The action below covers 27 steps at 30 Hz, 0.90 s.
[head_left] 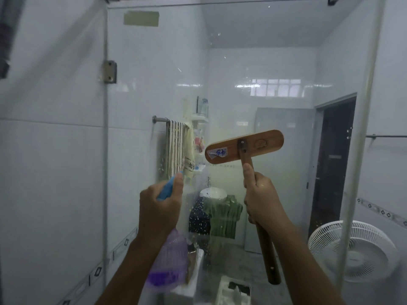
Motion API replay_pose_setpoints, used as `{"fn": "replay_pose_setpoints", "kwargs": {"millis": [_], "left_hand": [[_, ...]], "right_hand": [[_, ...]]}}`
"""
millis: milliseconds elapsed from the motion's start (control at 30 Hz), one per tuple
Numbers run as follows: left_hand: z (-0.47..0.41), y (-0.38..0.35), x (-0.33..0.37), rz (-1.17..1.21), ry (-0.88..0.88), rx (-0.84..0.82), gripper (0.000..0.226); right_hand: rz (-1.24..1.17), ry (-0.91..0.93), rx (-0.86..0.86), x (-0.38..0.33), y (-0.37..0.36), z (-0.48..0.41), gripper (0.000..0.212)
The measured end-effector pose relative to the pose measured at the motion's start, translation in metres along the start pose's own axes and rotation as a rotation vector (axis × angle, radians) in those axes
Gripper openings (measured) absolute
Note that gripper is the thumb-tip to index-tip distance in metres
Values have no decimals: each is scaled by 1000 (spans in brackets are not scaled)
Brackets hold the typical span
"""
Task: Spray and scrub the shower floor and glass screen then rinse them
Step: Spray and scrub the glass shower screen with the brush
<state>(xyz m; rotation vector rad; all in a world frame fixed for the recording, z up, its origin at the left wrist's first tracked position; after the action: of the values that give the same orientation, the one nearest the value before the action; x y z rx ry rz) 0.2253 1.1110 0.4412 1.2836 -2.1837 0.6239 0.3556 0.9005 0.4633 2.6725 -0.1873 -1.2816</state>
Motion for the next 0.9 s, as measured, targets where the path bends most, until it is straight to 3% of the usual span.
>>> {"fn": "replay_pose_setpoints", "kwargs": {"millis": [200, 433, 567, 700, 767, 900], "left_hand": [[-32, 10, 33, -10, -118, 51, 57], [-49, 24, 53, -10, -170, 112, 28], [-46, 41, 48, -12, -156, 138, 34], [-50, 60, 45, -56, -153, 154, 48], [-53, 68, 46, -73, -169, 166, 50], [-61, 74, 47, -75, -179, 198, 49]], "right_hand": [[189, 90, -115, -47, -34, -13, 52], [126, 125, -112, -143, -69, -76, 55], [226, 133, -185, -96, -95, -42, 66], [411, 178, -363, -53, -121, 12, 64], [396, 202, -366, -76, -121, 2, 62], [286, 230, -172, -148, -93, -67, 66]]}}
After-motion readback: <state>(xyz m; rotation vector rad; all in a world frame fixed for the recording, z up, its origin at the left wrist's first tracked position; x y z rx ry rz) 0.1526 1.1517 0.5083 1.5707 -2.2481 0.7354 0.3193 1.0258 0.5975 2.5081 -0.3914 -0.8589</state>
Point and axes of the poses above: each hand's wrist, its own z-axis away from the middle knuckle, its own y-axis out of the back of the hand, x = y × z, the point moved 7 cm from there along -z, towards the middle knuckle, and after that the axes turned 8 degrees about x, right-handed, at the moved point
